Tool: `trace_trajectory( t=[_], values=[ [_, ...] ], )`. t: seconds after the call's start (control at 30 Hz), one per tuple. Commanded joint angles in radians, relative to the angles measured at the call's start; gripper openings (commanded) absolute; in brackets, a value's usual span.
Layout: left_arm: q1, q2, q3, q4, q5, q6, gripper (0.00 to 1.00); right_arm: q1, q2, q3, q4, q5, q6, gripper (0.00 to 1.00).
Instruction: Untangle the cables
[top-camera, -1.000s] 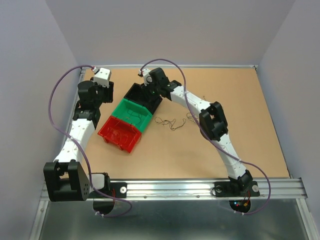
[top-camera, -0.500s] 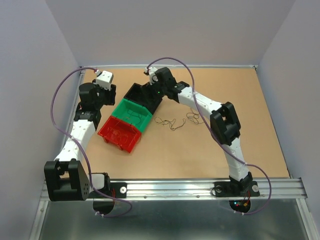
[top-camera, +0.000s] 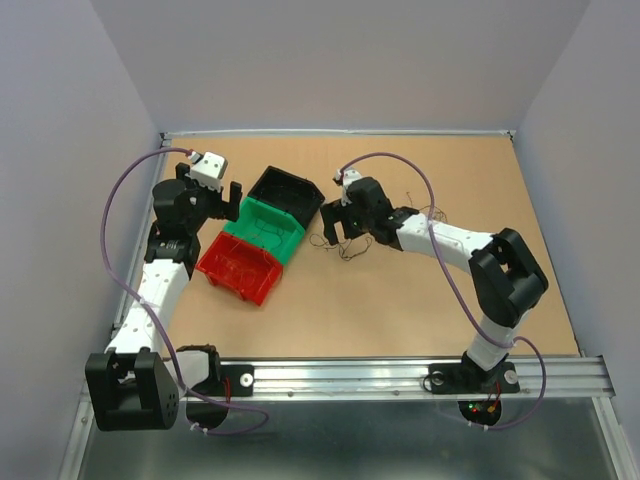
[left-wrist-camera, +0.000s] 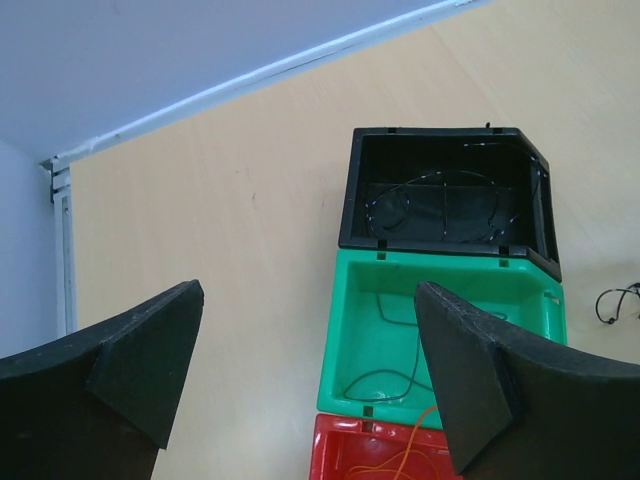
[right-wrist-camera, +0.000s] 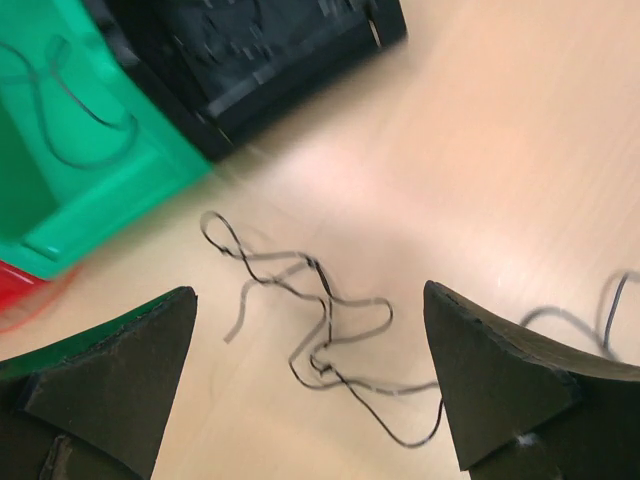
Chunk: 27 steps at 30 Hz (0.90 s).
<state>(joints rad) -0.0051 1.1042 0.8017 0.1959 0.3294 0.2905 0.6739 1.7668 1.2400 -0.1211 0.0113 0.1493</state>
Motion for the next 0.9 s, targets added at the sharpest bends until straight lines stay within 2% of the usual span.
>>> trace_trajectory(
  t=[0.0,0.27,0.37,0.4,0.53,0.6,0.63,0.67,0.7,0.87],
  values=[
    [-0.003,-0.066,-0.036,0.077,0.031,0.004,0.99,0.021,-0.035,-0.129,0.092,0.122,0.099,1.0],
    [-0.003,-0.061,-0.039,0.08,0.057,-0.002,0.99,0.073,0.054,-0.148,0.112,0.289,0.194,1.0],
    [-0.003,-0.061,-0.044,0.082,0.057,-0.001,0.99,0.075,0.095,-0.137,0.113,0.277,0.19,0.93],
    [-0.003,-0.06,-0.045,0.083,0.059,-0.001,0.99,0.076,0.106,-0.129,0.113,0.254,0.185,0.84],
    [-0.003,-0.056,-0.047,0.085,0.057,0.001,0.99,0.085,0.149,-0.126,0.113,0.265,0.182,0.62],
    [-0.003,-0.053,-0.047,0.086,0.062,0.002,0.99,0.087,0.16,-0.125,0.112,0.274,0.184,0.57],
    [-0.003,-0.053,-0.047,0.086,0.062,0.002,0.99,0.087,0.164,-0.122,0.113,0.273,0.182,0.44],
    [-0.003,-0.052,-0.047,0.088,0.066,0.001,0.99,0.087,0.175,-0.116,0.11,0.273,0.176,0.12],
    [-0.003,-0.047,-0.047,0.088,0.068,0.001,0.99,0.087,0.175,-0.111,0.11,0.273,0.174,0.02],
    [-0.003,-0.037,-0.045,0.091,0.06,0.002,0.99,0.089,0.119,-0.093,0.112,0.279,0.122,0.01]
  ],
)
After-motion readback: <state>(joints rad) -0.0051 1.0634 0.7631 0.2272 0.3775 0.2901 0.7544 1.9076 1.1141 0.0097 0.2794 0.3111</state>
